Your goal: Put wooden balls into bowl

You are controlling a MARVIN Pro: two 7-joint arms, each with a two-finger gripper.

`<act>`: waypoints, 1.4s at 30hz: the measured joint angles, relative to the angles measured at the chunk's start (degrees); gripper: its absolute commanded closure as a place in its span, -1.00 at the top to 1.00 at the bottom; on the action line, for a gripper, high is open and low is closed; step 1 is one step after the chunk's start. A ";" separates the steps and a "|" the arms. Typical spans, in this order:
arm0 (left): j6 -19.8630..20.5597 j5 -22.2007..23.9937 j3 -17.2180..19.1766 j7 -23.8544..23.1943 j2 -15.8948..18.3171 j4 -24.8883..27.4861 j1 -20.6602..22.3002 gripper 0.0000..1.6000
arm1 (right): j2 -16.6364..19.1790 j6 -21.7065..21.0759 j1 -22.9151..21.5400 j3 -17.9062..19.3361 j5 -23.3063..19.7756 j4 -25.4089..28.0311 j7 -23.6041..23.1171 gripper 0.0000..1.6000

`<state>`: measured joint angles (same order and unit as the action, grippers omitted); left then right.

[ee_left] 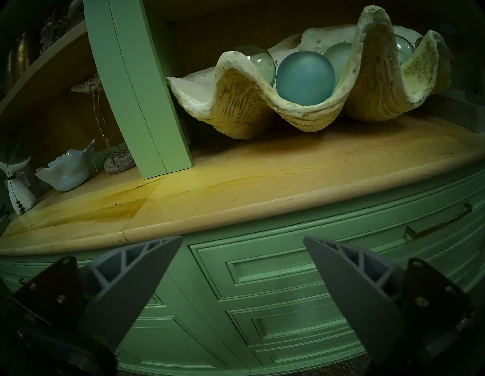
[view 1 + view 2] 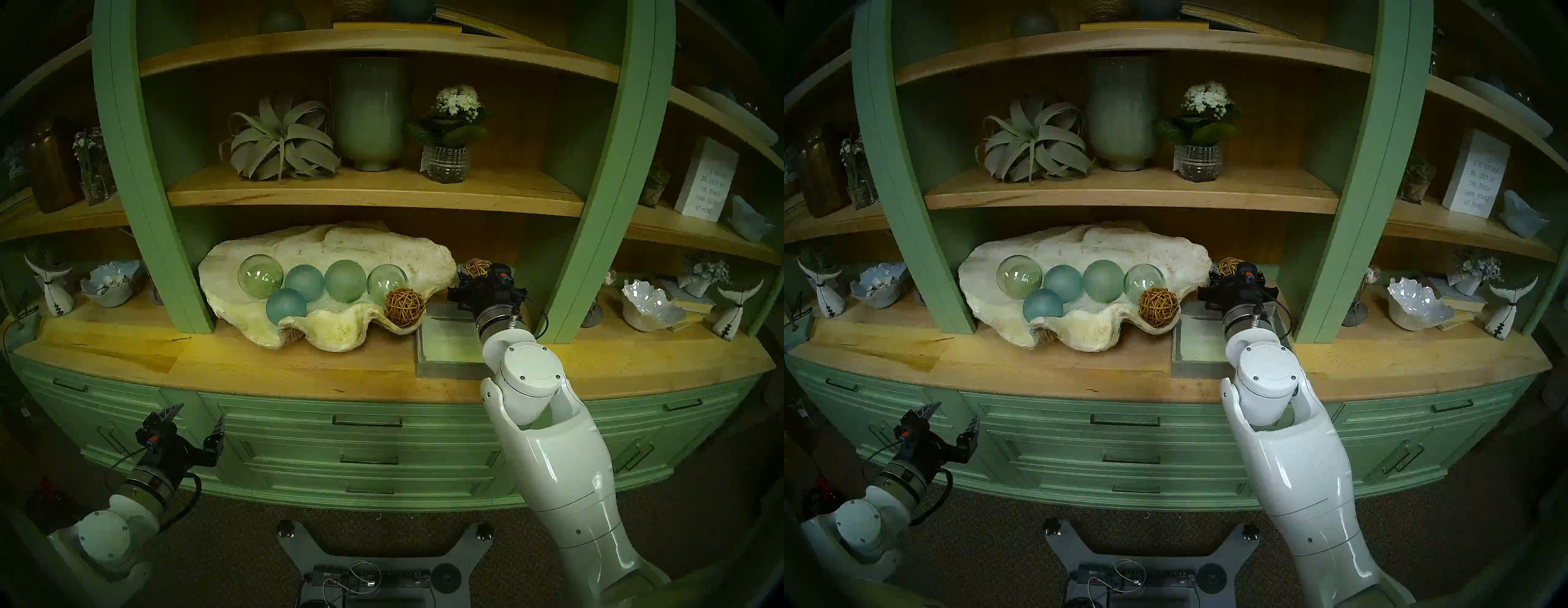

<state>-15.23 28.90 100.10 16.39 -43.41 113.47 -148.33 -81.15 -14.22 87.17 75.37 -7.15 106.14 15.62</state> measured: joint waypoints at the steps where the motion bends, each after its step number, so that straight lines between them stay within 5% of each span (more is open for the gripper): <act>1: 0.00 0.00 0.00 0.00 0.00 0.00 0.00 1.00 | 0.00 0.14 -0.23 -0.22 0.13 -0.19 -0.08 -0.40; 33: 0.00 0.03 -0.03 0.09 0.06 0.00 0.00 1.00 | -2.77 6.03 -8.76 -5.69 3.78 -12.15 -1.40 -0.52; 42: 0.00 0.04 -0.03 0.10 0.08 0.00 0.00 1.00 | -3.63 7.23 -10.71 -6.22 4.03 -15.77 -1.50 -0.40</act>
<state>-15.23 28.94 100.07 16.49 -43.33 113.47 -148.33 -84.78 -6.98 76.46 69.15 -3.12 90.38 14.11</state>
